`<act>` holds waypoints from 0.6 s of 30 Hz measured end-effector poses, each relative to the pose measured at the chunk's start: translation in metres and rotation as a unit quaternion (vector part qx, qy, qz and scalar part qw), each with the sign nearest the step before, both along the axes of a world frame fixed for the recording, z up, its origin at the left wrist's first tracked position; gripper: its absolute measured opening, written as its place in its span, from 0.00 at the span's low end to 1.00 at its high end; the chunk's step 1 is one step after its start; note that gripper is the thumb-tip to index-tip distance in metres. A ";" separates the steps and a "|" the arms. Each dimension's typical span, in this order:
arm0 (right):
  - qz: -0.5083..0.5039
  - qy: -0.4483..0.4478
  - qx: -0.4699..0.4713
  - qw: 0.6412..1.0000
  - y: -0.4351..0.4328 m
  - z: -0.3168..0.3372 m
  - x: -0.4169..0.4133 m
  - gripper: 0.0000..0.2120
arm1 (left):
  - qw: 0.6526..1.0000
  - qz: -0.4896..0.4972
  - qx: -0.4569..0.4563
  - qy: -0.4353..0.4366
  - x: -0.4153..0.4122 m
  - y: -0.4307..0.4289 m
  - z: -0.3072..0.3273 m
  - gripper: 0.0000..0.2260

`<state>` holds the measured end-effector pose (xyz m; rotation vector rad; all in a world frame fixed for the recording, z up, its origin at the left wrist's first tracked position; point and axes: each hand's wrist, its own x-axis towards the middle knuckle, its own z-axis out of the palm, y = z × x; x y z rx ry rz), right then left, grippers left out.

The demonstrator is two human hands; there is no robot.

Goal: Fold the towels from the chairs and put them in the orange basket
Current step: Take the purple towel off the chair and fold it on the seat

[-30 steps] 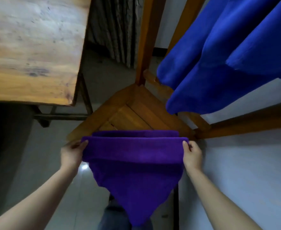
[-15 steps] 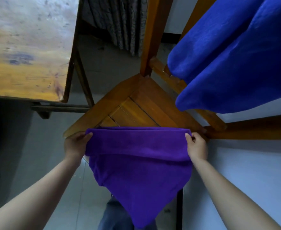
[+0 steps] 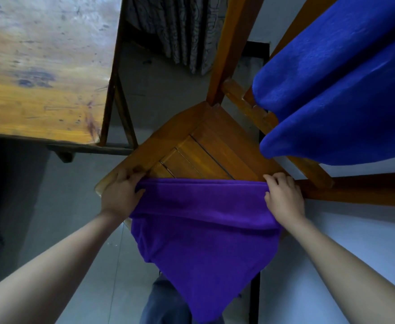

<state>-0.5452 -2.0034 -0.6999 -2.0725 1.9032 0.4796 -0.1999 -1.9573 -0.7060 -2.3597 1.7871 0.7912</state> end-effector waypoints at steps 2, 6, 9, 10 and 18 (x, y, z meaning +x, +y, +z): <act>0.022 0.018 0.003 1.000 -0.004 0.002 0.002 0.20 | 0.999 -0.035 0.003 -0.014 0.000 -0.004 0.001 0.15; 0.038 0.042 0.006 0.998 -0.006 0.005 0.006 0.13 | 0.999 -0.042 -0.009 -0.015 0.003 -0.010 0.002 0.08; 0.025 0.052 0.015 0.998 -0.004 0.006 -0.001 0.11 | 0.999 -0.044 -0.009 0.012 0.006 -0.009 0.007 0.07; 0.015 0.045 0.017 0.999 -0.002 0.006 -0.004 0.11 | 0.999 -0.042 -0.005 0.027 0.007 -0.008 0.010 0.07; -0.109 -0.136 0.025 0.984 0.025 0.049 -0.028 0.07 | 0.991 -0.100 -0.055 0.074 0.024 0.017 0.063 0.05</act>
